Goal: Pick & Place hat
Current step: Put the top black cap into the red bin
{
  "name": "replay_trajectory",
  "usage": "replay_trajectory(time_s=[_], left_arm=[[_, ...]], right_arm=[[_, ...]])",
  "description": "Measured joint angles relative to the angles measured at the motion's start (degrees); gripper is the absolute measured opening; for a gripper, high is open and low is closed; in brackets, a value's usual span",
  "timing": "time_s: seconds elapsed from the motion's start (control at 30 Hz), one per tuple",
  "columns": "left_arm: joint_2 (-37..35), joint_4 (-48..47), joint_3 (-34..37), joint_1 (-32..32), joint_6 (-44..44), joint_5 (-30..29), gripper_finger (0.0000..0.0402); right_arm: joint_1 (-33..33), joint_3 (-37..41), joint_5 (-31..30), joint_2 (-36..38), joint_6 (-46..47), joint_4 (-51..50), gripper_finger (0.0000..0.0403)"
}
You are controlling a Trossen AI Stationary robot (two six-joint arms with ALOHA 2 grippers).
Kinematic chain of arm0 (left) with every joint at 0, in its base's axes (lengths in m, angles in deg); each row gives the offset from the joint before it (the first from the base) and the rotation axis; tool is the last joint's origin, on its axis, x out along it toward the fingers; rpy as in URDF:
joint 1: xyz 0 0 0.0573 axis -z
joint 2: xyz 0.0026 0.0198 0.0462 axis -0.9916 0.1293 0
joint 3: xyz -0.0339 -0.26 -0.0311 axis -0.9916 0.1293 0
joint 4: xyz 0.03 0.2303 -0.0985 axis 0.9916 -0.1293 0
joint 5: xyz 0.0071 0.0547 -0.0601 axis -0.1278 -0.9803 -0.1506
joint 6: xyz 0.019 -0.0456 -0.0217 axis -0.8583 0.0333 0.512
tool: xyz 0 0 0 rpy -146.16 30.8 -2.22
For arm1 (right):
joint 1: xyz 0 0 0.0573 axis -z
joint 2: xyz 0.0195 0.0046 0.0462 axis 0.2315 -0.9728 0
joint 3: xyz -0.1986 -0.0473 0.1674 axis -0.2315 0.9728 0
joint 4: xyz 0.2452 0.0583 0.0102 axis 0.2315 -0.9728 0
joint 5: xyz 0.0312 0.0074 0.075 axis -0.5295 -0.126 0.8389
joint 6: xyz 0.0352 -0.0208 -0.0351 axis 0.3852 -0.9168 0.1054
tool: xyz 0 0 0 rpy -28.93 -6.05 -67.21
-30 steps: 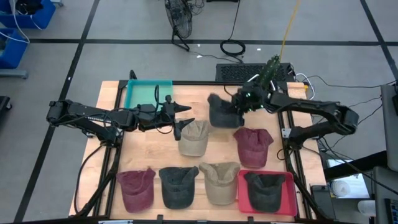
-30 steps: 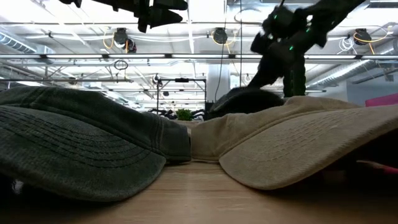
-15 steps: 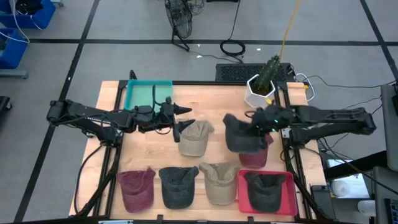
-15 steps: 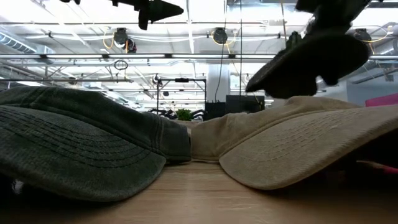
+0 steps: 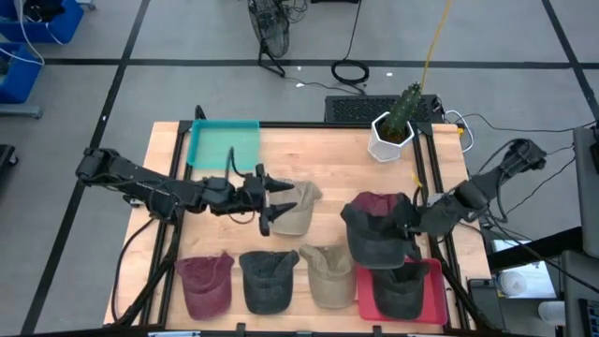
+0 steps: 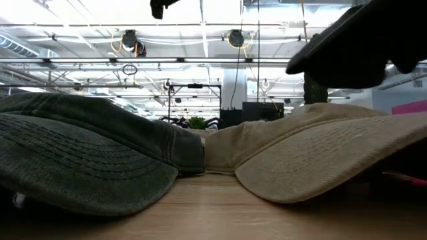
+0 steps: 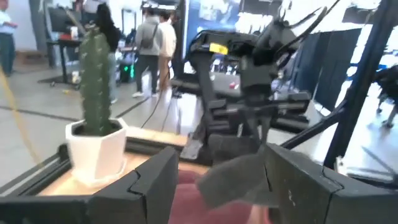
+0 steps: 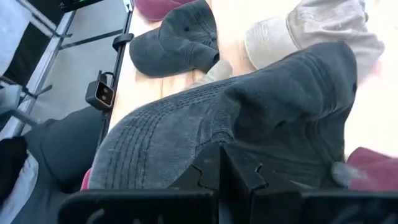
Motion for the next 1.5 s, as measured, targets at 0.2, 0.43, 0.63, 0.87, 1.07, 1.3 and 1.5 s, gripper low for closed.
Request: replay_trajectory(time_s=[0.2, 0.43, 0.63, 0.87, 1.07, 1.3, 1.5], left_arm=[[2.7, 1.89, 0.15, 1.4, 1.44, -1.48, 0.0239], [5.03, 7.08, 0.17, 3.1, 3.23, -1.77, 0.0239], [5.11, 7.32, 0.17, 5.36, 3.48, -5.29, 0.0239], [5.11, 8.87, 0.19, 7.35, 2.93, -7.55, 0.0239], [5.07, 10.42, 0.2, 8.02, 0.88, -7.59, 0.0239], [5.05, 13.11, 0.2, 7.44, -1.76, -7.59, 0.0239], [5.05, 12.92, 0.2, 6.25, -2.59, -7.59, 0.0239]], right_arm=[[-9.25, 0.0, -5.1, -1.91, 9.82, -1.89, 0.0], [-19.12, -2.05, -5.6, -6.46, 15.62, -1.03, 0.0], [-27.2, -10.11, -10.05, -13.8, 23.21, -8.06, 0.0], [-35.28, -19.23, -15.12, -23.03, 40.57, -23.73, 0.0], [-39.58, -19.45, -20.14, -28.68, 51.44, -24.29, 0.0], [-40.23, -19.34, -19.68, -33.7, 53.48, -20.43, 0.0], [-40.57, -19.34, -19.77, -35.07, 52.86, -19.57, 0.0]])
